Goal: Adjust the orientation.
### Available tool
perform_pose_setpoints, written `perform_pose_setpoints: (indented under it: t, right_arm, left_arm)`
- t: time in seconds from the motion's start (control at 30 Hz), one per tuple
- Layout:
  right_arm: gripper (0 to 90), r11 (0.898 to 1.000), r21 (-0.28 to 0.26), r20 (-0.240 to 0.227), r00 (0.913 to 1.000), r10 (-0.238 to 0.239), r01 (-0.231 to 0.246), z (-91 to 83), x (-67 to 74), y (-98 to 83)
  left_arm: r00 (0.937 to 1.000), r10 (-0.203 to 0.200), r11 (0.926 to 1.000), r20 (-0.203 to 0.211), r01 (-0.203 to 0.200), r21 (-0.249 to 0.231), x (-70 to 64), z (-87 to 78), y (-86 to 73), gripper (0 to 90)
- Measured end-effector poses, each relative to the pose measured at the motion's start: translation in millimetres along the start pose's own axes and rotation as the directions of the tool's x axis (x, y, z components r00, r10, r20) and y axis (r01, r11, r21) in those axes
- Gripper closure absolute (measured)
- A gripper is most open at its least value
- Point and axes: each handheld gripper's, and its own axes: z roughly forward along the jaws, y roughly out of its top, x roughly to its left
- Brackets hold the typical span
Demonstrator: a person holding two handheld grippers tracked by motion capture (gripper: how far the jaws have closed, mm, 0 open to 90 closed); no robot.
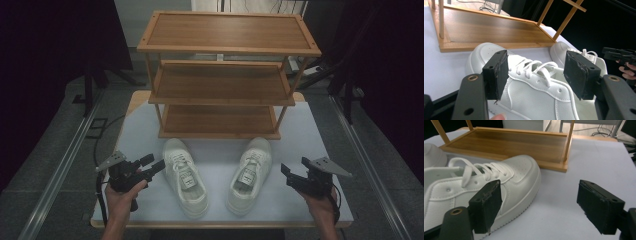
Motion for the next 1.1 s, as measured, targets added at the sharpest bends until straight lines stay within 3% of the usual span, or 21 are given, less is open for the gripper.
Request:
perform_pose_setpoints:
  t: [0.27,0.47,0.6,0.63,0.7,0.73,0.8,0.9,0.93,1.1]
  right_arm:
    - [31.2,1.0,-0.02,-0.028,0.9996,-0.003,0.003,-5.6,5.7,3.0]
    - [40.6,0.998,-0.059,-0.057,0.9981,-0.024,0.02,-12.7,20.6,10.1]
    - [49.8,0.995,-0.09,-0.101,0.9938,-0.047,0.037,-17.6,33.5,17.4]
    - [55.0,0.993,-0.107,-0.129,0.99,-0.057,0.043,-20.1,40.5,20.6]
    - [57.5,0.993,-0.113,-0.141,0.9881,-0.061,0.045,-21.1,44.1,21.8]
    - [64.7,0.991,-0.123,-0.171,0.9829,-0.069,0.048,-23.0,51.2,23.1]
    - [67.5,0.991,-0.124,-0.183,0.9804,-0.073,0.051,-23.6,53.9,23.4]
    - [78.9,0.99,-0.108,-0.239,0.9642,-0.115,0.091,-23.0,69.3,24.8]
    - [78.9,0.99,-0.108,-0.239,0.9642,-0.115,0.091,-23.0,69.3,24.8]
    - [89.0,0.986,-0.084,-0.295,0.9414,-0.163,0.144,-18.2,87.7,25.0]
  left_arm:
    - [1.0,-0.001,0.9999,-0.004,0.0,-0.013,-0.5,-5.1,0.5,36.2]
    - [0.9999,0.006,1.0,0.009,-0.006,-0.008,-5.6,-5.0,0.4,35.8]
    - [0.9999,0.003,1.0,0.011,-0.003,-0.006,-6.8,-6.0,-0.5,35.7]
    - [0.9999,0.002,1.0,0.01,-0.002,-0.004,-7.2,-6.4,-0.7,35.8]
    - [0.9999,0.002,1.0,0.01,-0.002,-0.005,-7.5,-7.2,-0.9,35.9]
    - [0.9999,0.001,1.0,0.012,-0.001,-0.006,-7.8,-7.6,-0.9,35.9]
    - [0.9999,0.0,1.0,0.015,0.001,-0.006,-8.6,-7.3,-0.9,35.9]
    - [0.9997,0.004,1.0,0.023,-0.004,0.003,-10.3,-4.8,-2.0,35.9]
    - [0.9997,0.009,0.9999,0.022,-0.009,0.006,-10.7,-3.6,-2.5,35.9]
    - [0.9998,0.005,0.9996,0.022,-0.006,0.029,-10.6,1.3,-6.7,35.9]
